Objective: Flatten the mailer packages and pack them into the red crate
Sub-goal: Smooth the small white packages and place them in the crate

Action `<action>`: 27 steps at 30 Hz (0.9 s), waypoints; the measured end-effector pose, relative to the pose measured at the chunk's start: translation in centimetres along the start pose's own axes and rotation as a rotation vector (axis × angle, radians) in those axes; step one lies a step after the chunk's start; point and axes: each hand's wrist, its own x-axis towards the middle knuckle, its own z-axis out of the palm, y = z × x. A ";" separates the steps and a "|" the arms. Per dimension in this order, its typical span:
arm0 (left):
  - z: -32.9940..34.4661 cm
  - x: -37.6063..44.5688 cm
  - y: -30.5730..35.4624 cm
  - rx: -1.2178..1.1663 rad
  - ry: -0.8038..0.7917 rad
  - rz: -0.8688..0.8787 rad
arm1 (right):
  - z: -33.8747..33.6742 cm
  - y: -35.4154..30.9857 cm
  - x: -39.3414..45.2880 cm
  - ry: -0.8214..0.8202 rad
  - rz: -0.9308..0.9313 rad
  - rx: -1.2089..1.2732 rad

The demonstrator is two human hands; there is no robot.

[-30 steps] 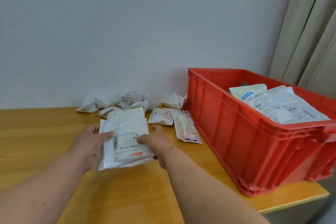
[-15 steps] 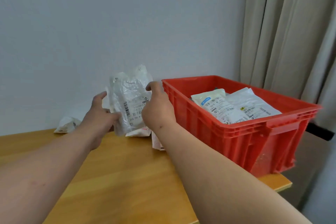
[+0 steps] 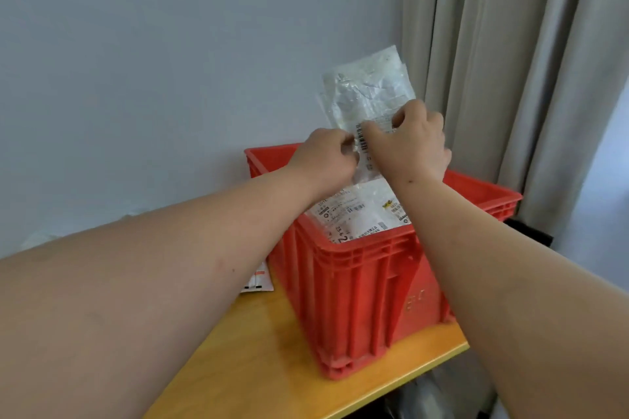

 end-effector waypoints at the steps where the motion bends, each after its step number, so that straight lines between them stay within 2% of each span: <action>1: 1.0 0.6 0.8 0.014 -0.063 0.014 | -0.6 1.2 0.5 0.012 0.021 -0.042; 4: 3.7 2.4 2.0 0.169 -0.247 0.014 | -1.6 4.2 1.7 -0.007 0.073 -0.171; 8: 6.1 3.0 2.7 0.604 -0.459 0.050 | -1.7 6.9 2.0 -0.097 0.088 -0.369; 12: 7.3 2.9 2.3 0.872 -0.588 0.090 | -1.0 8.5 1.8 -0.334 0.134 -0.600; 15: 6.9 2.8 1.8 0.873 -0.487 0.134 | -0.6 8.7 1.6 -0.474 0.150 -0.781; 18: 5.2 2.9 0.6 0.681 -0.290 0.124 | -0.4 7.4 1.2 -0.435 0.104 -0.782; 23: 0.9 2.1 -3.2 0.448 0.006 -0.037 | 1.1 1.3 -0.6 -0.200 -0.135 -0.509; 27: -3.3 -0.1 -8.1 0.359 0.101 -0.248 | 3.6 -5.0 -3.3 -0.156 -0.337 -0.290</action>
